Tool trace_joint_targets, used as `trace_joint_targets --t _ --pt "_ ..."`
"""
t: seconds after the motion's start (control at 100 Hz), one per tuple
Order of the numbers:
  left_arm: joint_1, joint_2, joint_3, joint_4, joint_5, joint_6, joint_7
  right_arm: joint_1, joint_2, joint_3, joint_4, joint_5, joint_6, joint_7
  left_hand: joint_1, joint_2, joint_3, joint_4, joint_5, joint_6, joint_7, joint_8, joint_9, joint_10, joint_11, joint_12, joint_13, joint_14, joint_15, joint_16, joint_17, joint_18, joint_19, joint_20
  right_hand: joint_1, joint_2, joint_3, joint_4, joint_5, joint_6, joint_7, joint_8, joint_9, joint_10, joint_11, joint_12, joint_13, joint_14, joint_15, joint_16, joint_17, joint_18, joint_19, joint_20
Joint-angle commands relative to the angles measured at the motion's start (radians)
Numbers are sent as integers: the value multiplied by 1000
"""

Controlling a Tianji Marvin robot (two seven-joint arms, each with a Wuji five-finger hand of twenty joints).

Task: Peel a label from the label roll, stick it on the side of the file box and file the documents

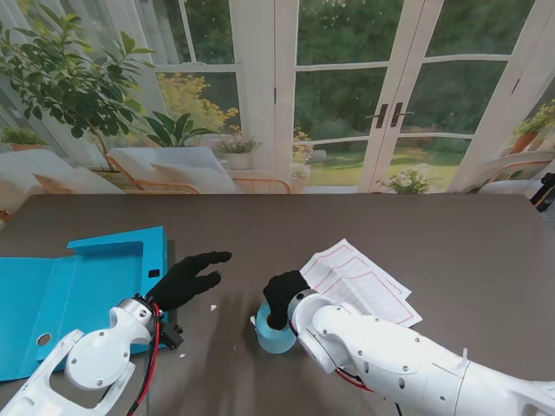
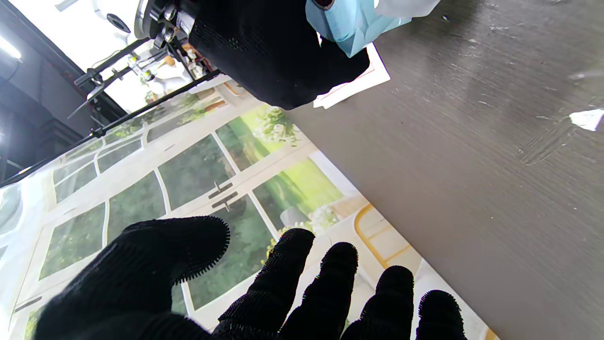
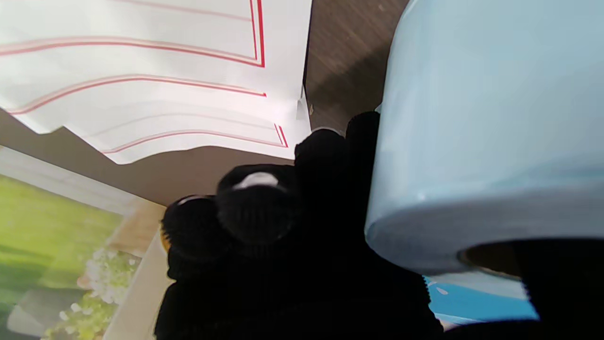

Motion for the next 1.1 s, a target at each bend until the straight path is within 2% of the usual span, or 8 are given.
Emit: trace_joint_targets --t 0.0,0.4,0.45,0.6,0.67,0.79,0.95,1.09 --pt "4 -5 0 -5 -3 7 -18 -16 -2 23 6 -8 -14 -16 4 42 -16 -8 17 -1 1 3 13 1 0 -6 2 8 -3 2 -5 -24 -16 3 37 67 178 6 67 -76 59 67 59 18 23 40 51 1 75 27 225 -101 64 24" --pt "0 -9 14 6 28 22 8 -139 -24 217 23 54 -74 -197 28 23 7 12 34 -8 6 5 38 7 6 -3 21 19 3 6 8 -15 -10 5 27 117 229 3 32 -69 66 139 42 35 22 83 51 -21 97 32 255 -96 43 42" --pt "-2 -11 18 12 42 20 23 -150 -26 240 19 61 -81 -208 46 3 28 34 47 -29 11 6 48 6 7 -2 29 22 5 7 13 -9 -9 5 26 118 230 3 27 -68 68 143 40 35 21 85 51 -20 96 31 252 -95 41 42" --pt "-26 -11 35 52 110 -11 52 -191 -19 323 -21 75 -112 -218 114 -82 109 153 82 -222 10 -12 83 -11 13 4 79 30 23 27 49 10 11 19 29 115 226 3 25 -67 70 148 38 35 21 90 50 -16 89 29 248 -91 34 45" --pt "-48 -12 47 81 151 -39 79 -216 -10 369 -59 78 -124 -205 126 -127 130 196 101 -241 24 -16 102 -19 19 14 95 31 36 41 59 15 16 25 33 108 225 3 28 -65 70 145 38 38 20 91 51 -11 87 28 246 -87 32 47" --pt "-91 -15 69 128 200 -83 121 -263 1 438 -122 86 -139 -179 138 -186 150 231 107 -236 42 -11 128 -25 29 31 115 35 57 58 78 25 24 31 39 103 223 3 31 -61 67 140 38 43 16 90 50 -3 82 26 241 -77 27 51" --pt "-137 -12 93 159 195 -125 102 -305 9 495 -181 89 -165 -166 108 -226 111 212 93 -229 46 -8 147 -33 39 56 128 37 88 76 101 35 35 40 44 101 221 4 31 -59 66 139 36 46 12 90 50 3 75 24 238 -70 22 55" --pt "-158 -6 105 160 99 -146 32 -330 6 518 -215 104 -173 -176 57 -236 51 145 88 -239 46 -6 142 -38 42 81 122 33 107 86 100 31 44 59 46 100 222 5 31 -58 66 139 36 49 11 90 49 9 72 24 235 -66 20 59"
